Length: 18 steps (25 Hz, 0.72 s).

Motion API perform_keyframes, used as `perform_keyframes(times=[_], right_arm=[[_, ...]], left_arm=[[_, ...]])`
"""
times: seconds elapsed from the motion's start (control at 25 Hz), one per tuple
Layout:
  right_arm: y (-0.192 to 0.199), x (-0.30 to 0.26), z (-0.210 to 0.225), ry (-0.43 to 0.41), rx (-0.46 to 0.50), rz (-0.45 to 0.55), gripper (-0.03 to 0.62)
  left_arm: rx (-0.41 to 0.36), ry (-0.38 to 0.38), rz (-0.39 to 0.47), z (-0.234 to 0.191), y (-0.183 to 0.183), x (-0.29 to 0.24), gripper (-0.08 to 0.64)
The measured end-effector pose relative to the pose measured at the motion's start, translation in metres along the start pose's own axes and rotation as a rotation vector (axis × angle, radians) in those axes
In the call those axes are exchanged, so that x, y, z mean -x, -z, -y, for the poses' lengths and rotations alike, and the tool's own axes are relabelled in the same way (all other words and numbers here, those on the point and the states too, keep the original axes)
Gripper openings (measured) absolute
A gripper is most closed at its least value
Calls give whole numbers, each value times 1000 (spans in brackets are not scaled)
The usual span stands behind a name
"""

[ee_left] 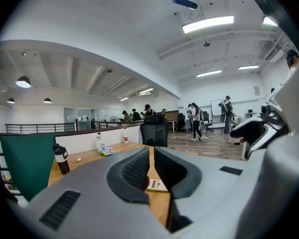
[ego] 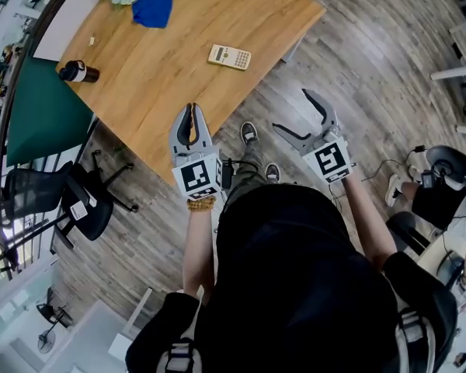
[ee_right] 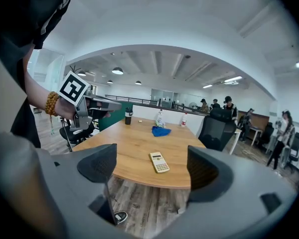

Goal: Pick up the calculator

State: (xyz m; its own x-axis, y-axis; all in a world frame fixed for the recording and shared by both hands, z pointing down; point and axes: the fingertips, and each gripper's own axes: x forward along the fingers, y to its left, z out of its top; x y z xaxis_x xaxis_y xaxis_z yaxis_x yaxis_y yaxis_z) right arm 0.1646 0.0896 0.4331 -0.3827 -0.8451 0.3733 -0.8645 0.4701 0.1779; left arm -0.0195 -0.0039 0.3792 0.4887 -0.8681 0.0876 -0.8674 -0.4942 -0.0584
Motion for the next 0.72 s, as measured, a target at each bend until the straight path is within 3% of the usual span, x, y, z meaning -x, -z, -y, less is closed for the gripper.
perform_keyframes(times=[0.28,0.56,0.72], right_arm=[[-2,-44,11,-46,11,-56,449],[-5,-95,15,-96,32,-125,456],[-6,-122,16,-129,48,-156,457]], left_arm=[[17,167,14,-17,-2,-41,48],[123,208,-3,-49,16,-67,48],[139,246,-12,-60,25,-76,48]])
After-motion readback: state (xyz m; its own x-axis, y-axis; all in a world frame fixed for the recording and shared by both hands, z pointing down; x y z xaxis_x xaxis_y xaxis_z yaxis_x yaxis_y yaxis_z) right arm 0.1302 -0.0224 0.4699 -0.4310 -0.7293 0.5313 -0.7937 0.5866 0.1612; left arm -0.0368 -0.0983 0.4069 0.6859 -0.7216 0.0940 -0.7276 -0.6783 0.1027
